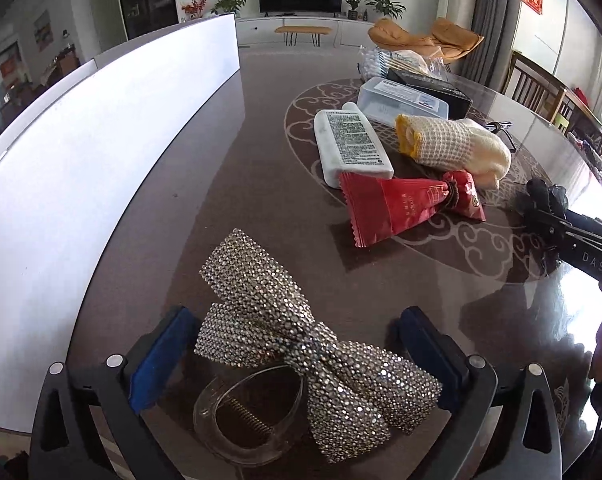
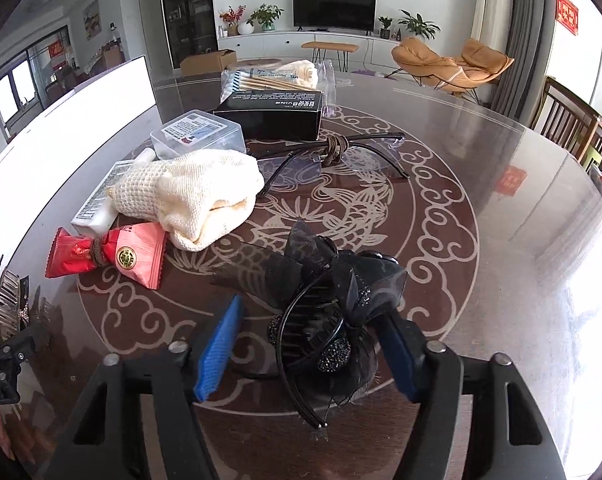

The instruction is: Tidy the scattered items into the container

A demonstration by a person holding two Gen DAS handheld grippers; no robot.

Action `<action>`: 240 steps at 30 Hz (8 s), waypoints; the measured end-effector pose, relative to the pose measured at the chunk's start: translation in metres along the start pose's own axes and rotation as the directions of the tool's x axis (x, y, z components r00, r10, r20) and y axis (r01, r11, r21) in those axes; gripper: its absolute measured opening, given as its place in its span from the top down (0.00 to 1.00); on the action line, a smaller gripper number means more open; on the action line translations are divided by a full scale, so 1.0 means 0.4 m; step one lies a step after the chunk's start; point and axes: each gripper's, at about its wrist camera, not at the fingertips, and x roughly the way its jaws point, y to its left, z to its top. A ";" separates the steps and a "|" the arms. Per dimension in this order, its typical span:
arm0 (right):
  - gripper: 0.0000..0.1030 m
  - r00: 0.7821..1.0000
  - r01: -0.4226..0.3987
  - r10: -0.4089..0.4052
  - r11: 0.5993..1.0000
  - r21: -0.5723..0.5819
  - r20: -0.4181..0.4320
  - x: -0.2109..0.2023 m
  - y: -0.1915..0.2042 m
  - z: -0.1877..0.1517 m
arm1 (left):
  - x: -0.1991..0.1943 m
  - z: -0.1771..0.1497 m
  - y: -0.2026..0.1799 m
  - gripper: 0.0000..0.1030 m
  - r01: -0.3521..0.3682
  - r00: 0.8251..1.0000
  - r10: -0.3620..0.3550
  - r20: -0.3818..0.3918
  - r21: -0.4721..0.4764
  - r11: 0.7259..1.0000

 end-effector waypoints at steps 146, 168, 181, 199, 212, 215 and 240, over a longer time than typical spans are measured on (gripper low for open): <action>0.22 1.000 0.011 -0.010 1.000 0.025 -0.024 -0.107 -0.059 -0.135 | -0.006 -0.001 -0.023 0.00 0.177 0.982 -0.175 0.074 -0.018 0.984; 0.21 1.000 0.012 -0.011 1.000 0.025 -0.024 -0.105 -0.060 -0.134 | -0.006 -0.007 -0.025 0.00 0.159 0.985 -0.158 0.068 -0.006 0.987; 0.21 1.000 0.012 -0.011 1.000 0.025 -0.024 -0.104 -0.060 -0.134 | -0.006 -0.007 -0.028 0.00 0.153 0.986 -0.153 0.066 -0.003 0.988; 0.21 1.000 0.012 -0.012 1.000 0.025 -0.024 -0.103 -0.059 -0.133 | -0.006 -0.006 -0.035 0.00 0.140 0.988 -0.140 0.062 0.006 0.990; 0.21 1.000 0.013 -0.012 1.000 0.025 -0.024 -0.103 -0.059 -0.133 | -0.006 -0.006 -0.038 0.00 0.140 0.988 -0.140 0.062 0.006 0.990; 0.21 1.000 0.013 -0.012 1.000 0.025 -0.024 -0.103 -0.058 -0.133 | -0.006 -0.006 -0.038 0.00 0.139 0.988 -0.140 0.062 0.006 0.990; 0.21 1.000 0.013 -0.013 1.000 0.026 -0.024 -0.102 -0.058 -0.133 | -0.006 -0.007 -0.041 0.00 0.137 0.989 -0.138 0.061 0.007 0.990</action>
